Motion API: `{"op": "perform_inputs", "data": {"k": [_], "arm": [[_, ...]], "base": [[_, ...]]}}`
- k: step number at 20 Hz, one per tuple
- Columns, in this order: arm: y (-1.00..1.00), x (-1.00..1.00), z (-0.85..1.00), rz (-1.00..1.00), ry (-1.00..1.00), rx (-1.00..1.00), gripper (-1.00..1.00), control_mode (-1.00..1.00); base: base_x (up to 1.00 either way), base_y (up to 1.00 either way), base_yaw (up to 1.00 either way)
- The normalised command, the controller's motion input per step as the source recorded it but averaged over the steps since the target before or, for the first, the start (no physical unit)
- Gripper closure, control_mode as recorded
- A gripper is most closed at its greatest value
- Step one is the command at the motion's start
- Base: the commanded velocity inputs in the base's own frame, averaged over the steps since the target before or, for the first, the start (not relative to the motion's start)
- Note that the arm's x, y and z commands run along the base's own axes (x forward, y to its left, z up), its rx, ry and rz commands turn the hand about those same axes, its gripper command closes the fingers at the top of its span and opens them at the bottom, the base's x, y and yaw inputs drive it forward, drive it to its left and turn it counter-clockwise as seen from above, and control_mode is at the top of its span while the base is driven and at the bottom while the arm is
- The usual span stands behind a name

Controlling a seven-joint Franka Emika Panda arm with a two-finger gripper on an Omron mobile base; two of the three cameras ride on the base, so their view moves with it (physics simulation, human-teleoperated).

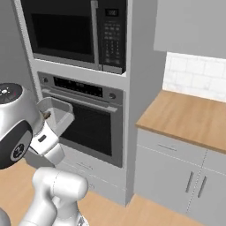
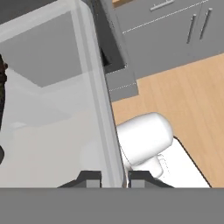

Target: Take the meat container that has the fish and place it on the second highest rack of the freezer. Then take the vegetable container that has the bell pepper and corn and place it on the highest rack of the freezer.

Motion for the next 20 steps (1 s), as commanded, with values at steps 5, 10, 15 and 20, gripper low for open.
{"op": "perform_inputs", "data": {"k": [5,10,15,20], "arm": [[0.0,0.0,0.0,0.0,0.0,0.0,1.0,1.0],[0.0,0.0,0.0,0.0,0.0,0.0,1.0,1.0],[0.0,0.0,0.0,0.0,0.0,0.0,1.0,1.0],[0.0,0.0,0.0,0.0,0.0,0.0,1.0,1.0]], "base": [[-0.19,1.0,0.0],[-0.46,1.0,0.0],[-0.42,1.0,0.0],[-0.03,1.0,0.0]]}}
